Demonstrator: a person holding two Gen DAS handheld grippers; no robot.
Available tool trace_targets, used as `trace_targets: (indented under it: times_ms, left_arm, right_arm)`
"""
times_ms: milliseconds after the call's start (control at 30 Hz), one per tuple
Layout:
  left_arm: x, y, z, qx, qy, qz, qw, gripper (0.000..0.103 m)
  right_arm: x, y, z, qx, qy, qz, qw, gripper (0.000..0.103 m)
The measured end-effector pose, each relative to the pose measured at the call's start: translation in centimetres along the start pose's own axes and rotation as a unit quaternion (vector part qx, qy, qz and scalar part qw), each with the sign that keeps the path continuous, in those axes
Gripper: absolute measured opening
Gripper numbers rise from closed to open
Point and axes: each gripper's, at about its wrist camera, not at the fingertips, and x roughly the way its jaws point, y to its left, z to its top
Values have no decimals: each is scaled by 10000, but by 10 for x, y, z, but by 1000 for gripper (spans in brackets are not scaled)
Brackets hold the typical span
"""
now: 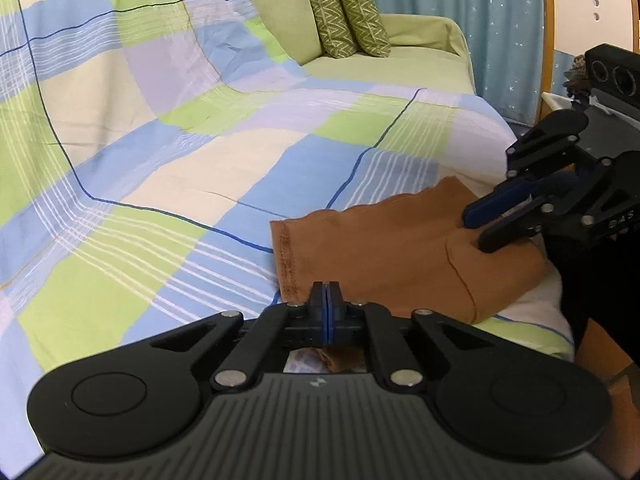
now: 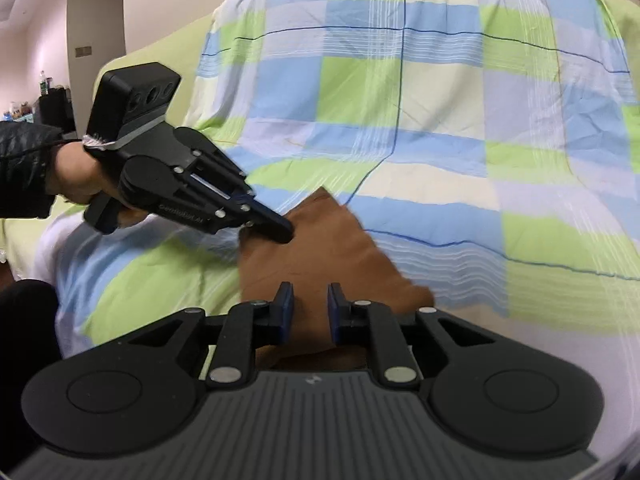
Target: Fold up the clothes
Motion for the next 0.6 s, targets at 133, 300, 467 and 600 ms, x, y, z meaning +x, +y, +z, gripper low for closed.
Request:
trace_targets:
  times_ms: [133, 300, 467, 600]
  left_arm:
    - [2, 11, -6, -319, -70, 95, 9994, 7]
    - [-18, 4, 10, -229, -360, 304, 9986, 7]
    - [5, -2, 19, -101, -308, 41, 9995, 8]
    - [25, 12, 13, -327, -236, 127, 9991, 9]
  right_arm:
    - [4, -9, -4, 286, 10, 5, 9996, 13]
    - [-5, -3, 6, 61, -71, -110, 9999, 15]
    - [6, 3, 20, -390, -197, 28, 9990, 15]
    - [33, -12, 17, -341, 39, -10, 9994, 13]
